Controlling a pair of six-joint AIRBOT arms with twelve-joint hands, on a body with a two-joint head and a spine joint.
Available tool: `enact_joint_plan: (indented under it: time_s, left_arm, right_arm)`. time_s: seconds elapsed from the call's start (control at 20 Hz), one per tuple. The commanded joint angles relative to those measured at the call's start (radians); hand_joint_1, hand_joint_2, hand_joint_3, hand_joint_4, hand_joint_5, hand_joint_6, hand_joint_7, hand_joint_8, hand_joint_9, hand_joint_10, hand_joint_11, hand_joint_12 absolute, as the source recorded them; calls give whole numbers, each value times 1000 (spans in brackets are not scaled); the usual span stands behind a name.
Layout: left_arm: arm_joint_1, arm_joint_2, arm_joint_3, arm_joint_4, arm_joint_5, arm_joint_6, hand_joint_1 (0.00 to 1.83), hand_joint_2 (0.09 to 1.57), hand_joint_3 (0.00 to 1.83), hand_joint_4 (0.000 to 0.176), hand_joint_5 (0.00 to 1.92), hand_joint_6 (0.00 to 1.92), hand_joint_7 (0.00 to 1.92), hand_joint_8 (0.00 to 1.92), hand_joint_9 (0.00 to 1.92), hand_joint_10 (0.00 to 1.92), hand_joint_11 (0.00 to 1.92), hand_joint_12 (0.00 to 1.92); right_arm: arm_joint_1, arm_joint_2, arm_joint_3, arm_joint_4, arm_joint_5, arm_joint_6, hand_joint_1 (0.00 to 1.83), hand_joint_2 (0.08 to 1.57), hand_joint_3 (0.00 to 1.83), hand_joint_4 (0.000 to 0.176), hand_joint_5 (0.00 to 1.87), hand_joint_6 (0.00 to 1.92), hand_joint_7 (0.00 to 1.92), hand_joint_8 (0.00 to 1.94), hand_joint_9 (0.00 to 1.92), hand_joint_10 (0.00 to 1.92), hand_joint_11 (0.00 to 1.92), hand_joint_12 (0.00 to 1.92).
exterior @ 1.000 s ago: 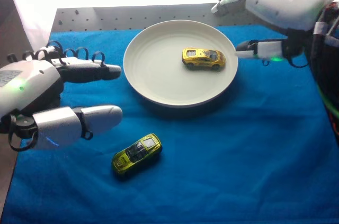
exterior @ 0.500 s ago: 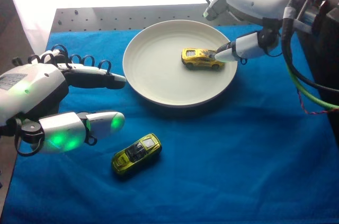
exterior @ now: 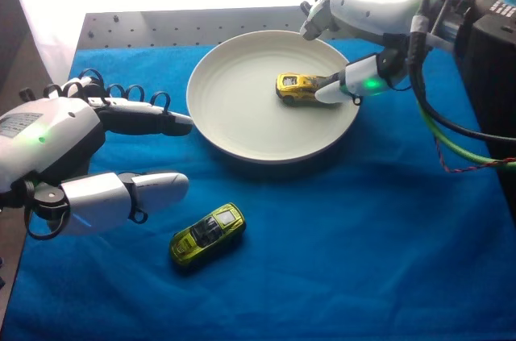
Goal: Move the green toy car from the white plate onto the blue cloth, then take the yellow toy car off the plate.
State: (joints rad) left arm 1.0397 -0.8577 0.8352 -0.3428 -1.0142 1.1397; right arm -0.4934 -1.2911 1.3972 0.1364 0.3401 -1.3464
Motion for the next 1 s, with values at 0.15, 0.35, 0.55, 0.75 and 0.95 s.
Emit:
enact_joint_plan:
  time_s: [0.15, 0.35, 0.55, 0.75, 0.95]
  left_arm:
    - [-9, -4, 5, 17, -119, -2, 397, 1132, 1, 123, 656, 6, 560, 6, 516, 79, 23, 1457]
    - [-9, -4, 3, 17, -123, -2, 448, 1142, 1, 122, 657, 3, 556, 3, 510, 69, 26, 1411]
    - [-9, -2, 0, 18, -129, -2, 424, 1141, 1, 126, 653, 1, 559, 3, 521, 72, 46, 1418]
    - [-9, -3, -1, 17, -129, -3, 401, 1136, 0, 135, 663, 4, 547, 0, 529, 69, 68, 1425]
    - [-9, -3, -1, 17, -130, -6, 408, 1145, 2, 129, 658, 1, 543, 2, 536, 65, 109, 1396]
  right_arm:
    - [16, -11, 12, -8, 100, -3, 830, 941, 3, 0, 812, 10, 1035, 1884, 1184, 1921, 1231, 1921]
    - [16, -25, 26, -9, 89, -3, 779, 971, 3, 0, 740, 1, 637, 896, 552, 1287, 416, 1832]
    - [16, -37, 34, -10, 77, -3, 751, 1005, 1, 0, 668, 0, 706, 325, 553, 889, 330, 1642]
    - [16, -44, 33, -12, 71, -3, 783, 984, 0, 0, 683, 2, 783, 46, 594, 651, 357, 1530]
    - [16, -50, 34, -20, 59, -3, 795, 1000, 0, 0, 710, 5, 838, 45, 568, 833, 347, 1592]
